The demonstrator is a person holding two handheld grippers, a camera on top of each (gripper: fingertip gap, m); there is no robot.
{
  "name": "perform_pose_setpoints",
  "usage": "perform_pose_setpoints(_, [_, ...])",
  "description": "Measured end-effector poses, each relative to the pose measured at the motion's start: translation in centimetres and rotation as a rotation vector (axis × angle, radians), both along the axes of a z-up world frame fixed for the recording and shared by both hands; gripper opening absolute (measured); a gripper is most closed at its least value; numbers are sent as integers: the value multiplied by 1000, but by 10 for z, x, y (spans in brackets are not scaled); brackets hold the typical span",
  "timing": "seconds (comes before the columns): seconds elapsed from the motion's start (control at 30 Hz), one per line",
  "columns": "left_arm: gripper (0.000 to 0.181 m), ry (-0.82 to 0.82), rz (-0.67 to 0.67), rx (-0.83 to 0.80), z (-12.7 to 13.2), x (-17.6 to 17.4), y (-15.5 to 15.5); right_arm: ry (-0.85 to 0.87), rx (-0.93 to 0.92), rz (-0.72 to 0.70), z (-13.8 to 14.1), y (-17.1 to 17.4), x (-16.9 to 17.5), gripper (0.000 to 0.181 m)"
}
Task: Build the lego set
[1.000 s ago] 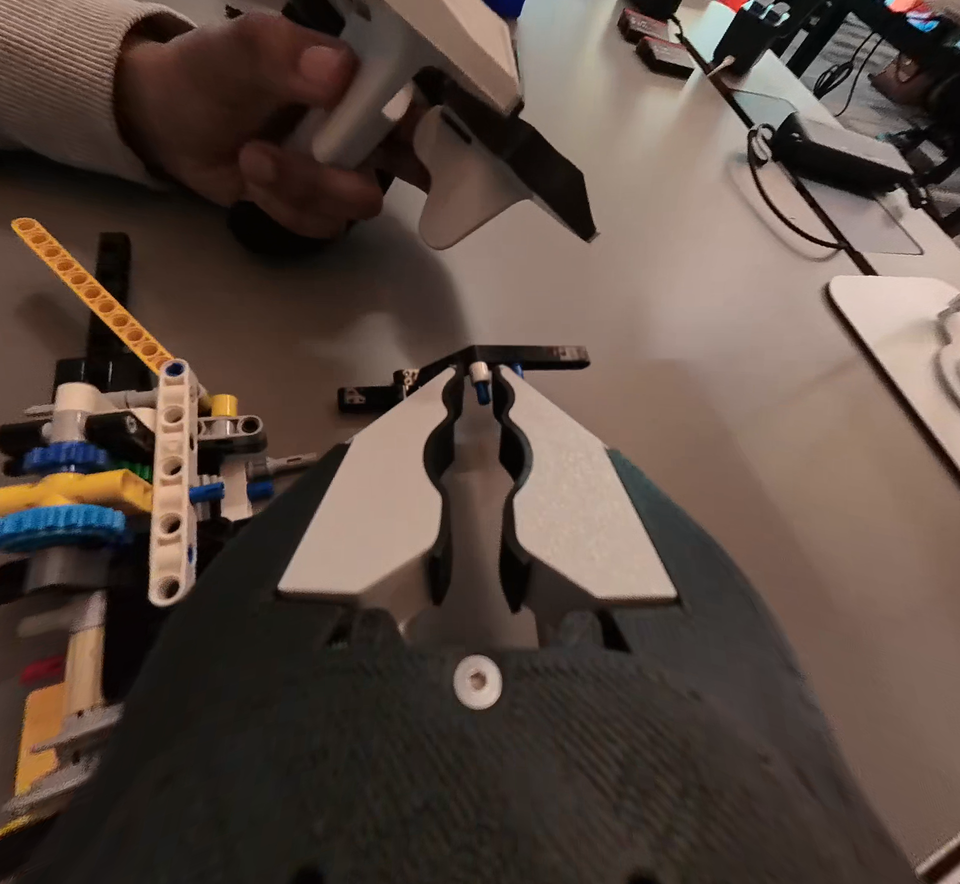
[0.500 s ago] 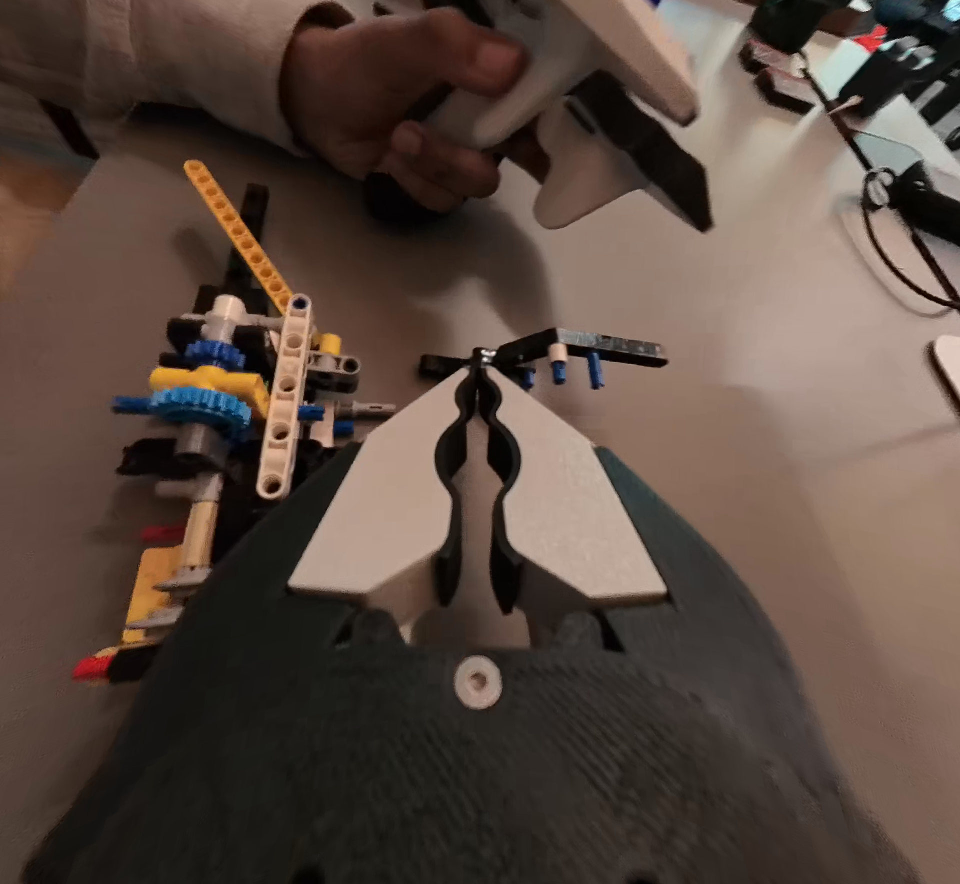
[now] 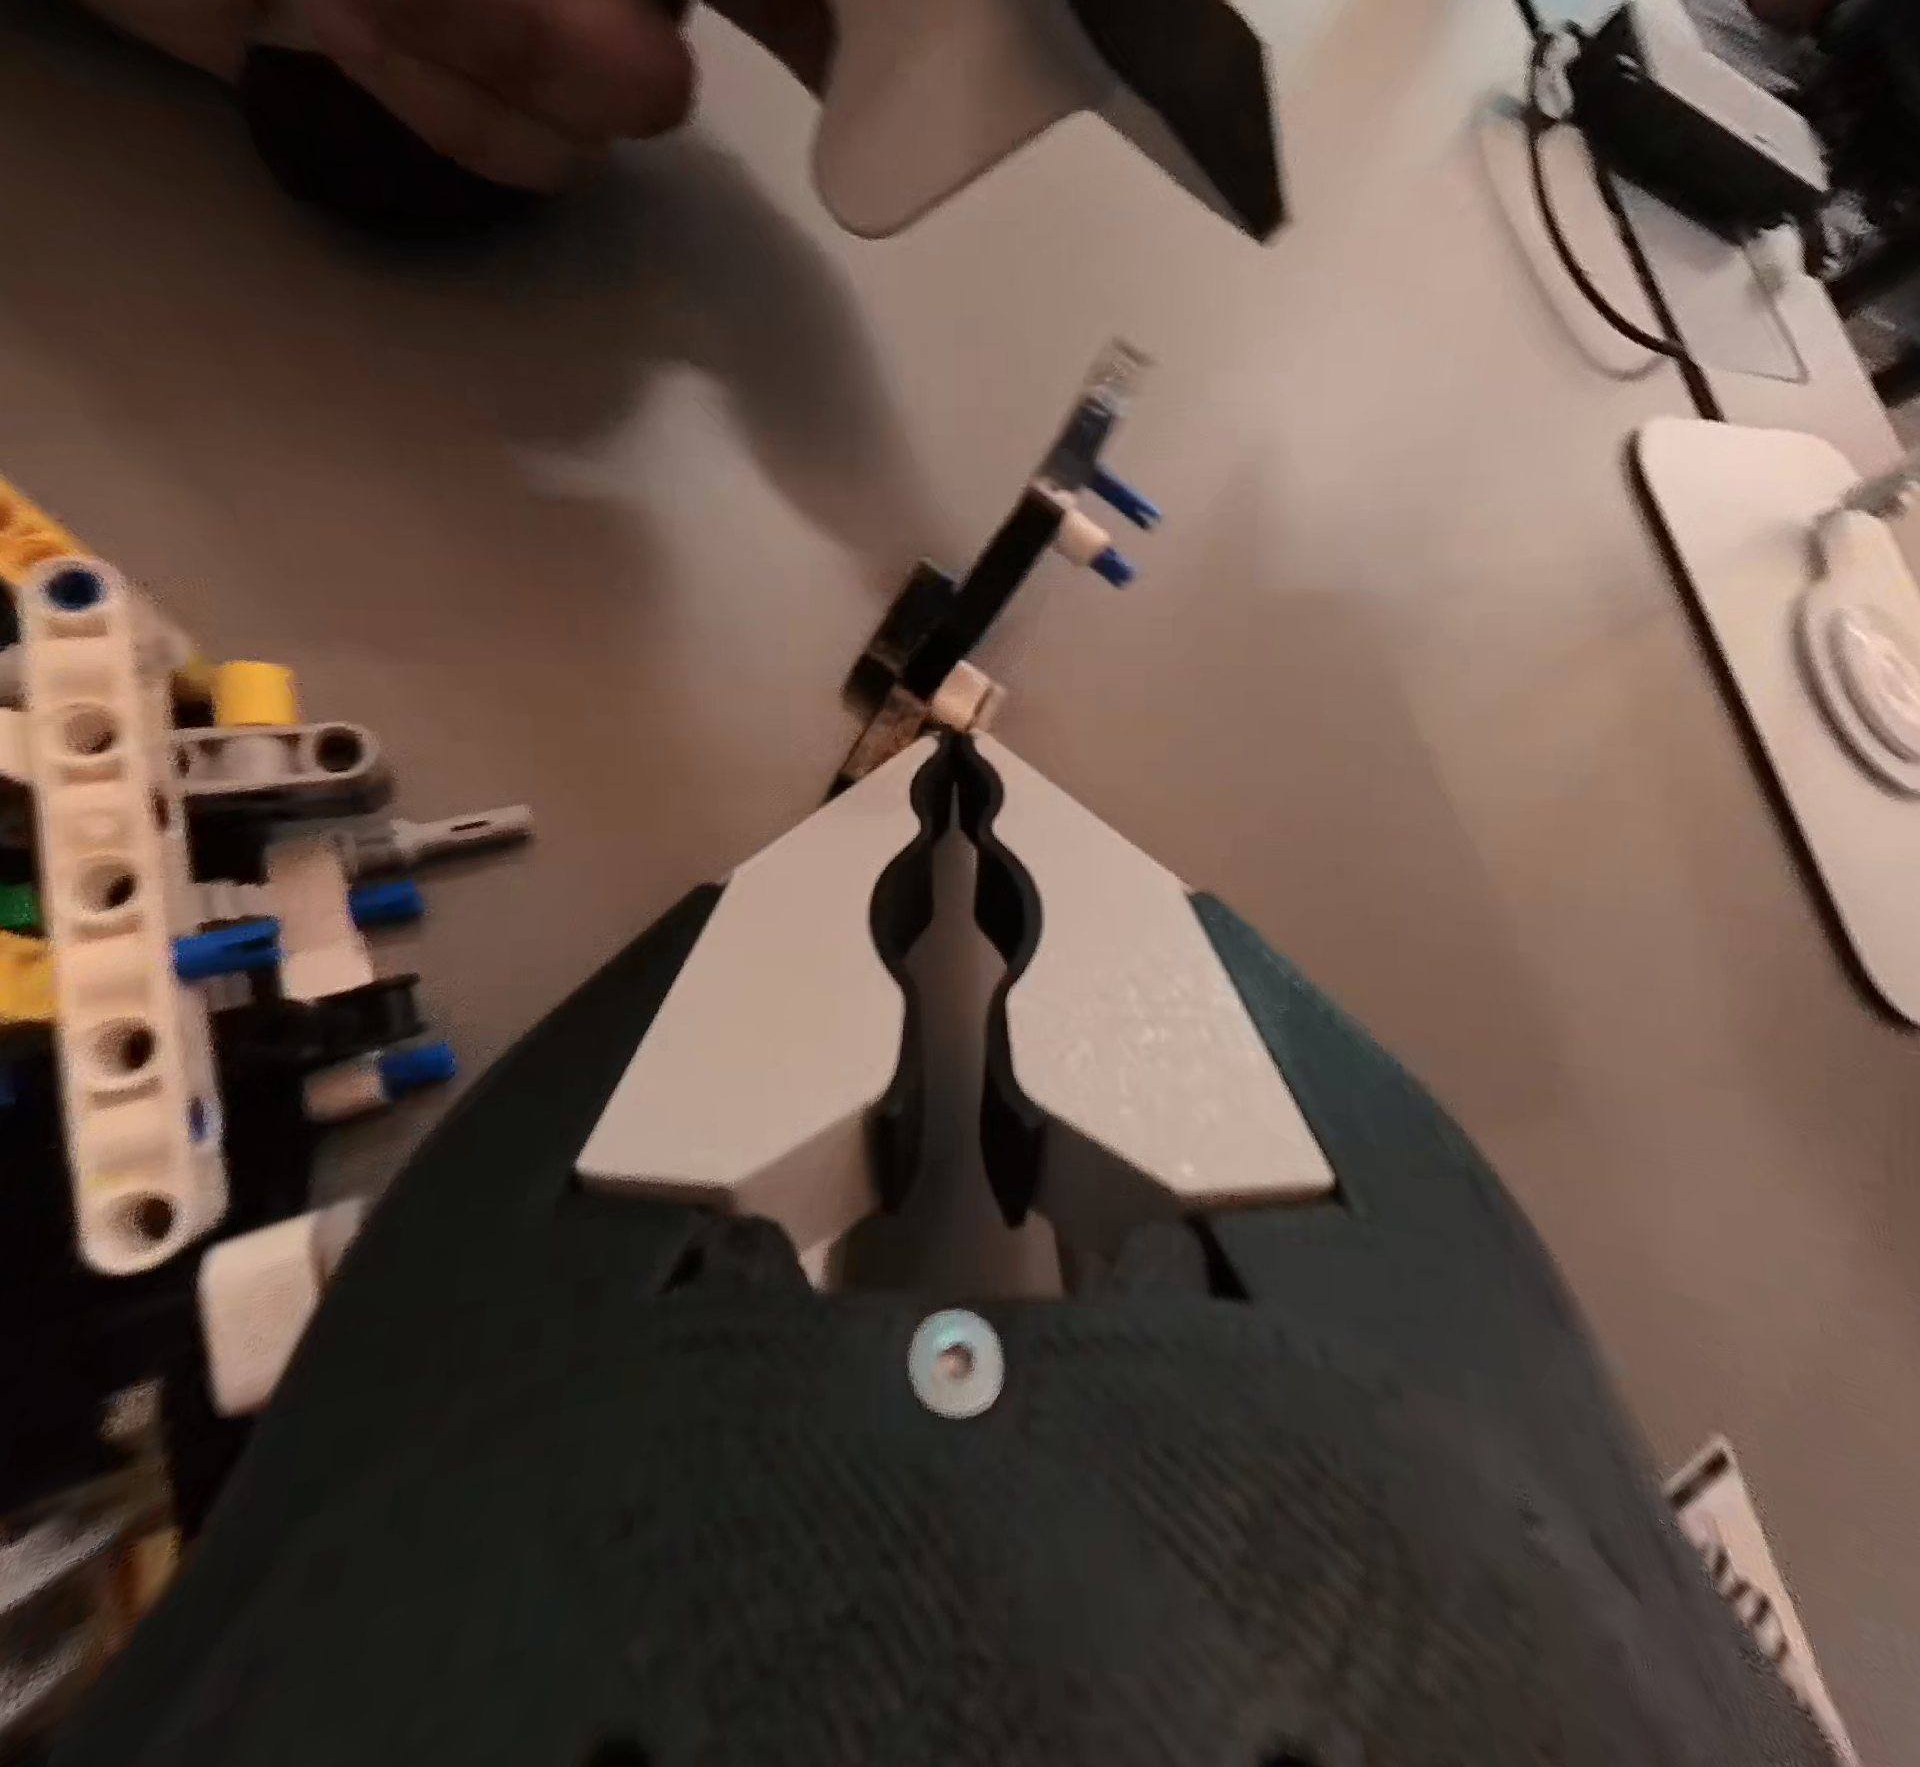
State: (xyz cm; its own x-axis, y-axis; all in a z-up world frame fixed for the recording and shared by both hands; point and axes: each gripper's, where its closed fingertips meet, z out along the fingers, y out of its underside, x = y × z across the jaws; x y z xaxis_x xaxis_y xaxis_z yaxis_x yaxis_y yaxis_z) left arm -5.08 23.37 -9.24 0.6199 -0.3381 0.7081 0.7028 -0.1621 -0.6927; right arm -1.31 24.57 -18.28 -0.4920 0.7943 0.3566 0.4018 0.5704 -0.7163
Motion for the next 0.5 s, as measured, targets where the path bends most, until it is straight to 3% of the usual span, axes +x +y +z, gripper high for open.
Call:
perform_pose_setpoints(0.03, [52, 0, 2, -1, 0, 0, 0, 12, -13, -23, 3, 5, -1, 0])
perform_pose_setpoints(0.13, [53, 14, 25, 1, 0, -3, -1, 50, -119, -63, 16, 13, -3, 0])
perform_pose_setpoints(0.27, [53, 11, 51, 5, 1, -9, -2, 71, -295, -56, 32, 12, -2, 20])
perform_pose_setpoints(0.37, [52, 8, 55, 4, 1, -10, -2, -30, -475, 13, 35, -8, 1, 45])
perform_pose_setpoints(0.5, [52, 4, 52, 3, 1, -10, -2, -227, -558, -3, 15, -16, -2, 51])
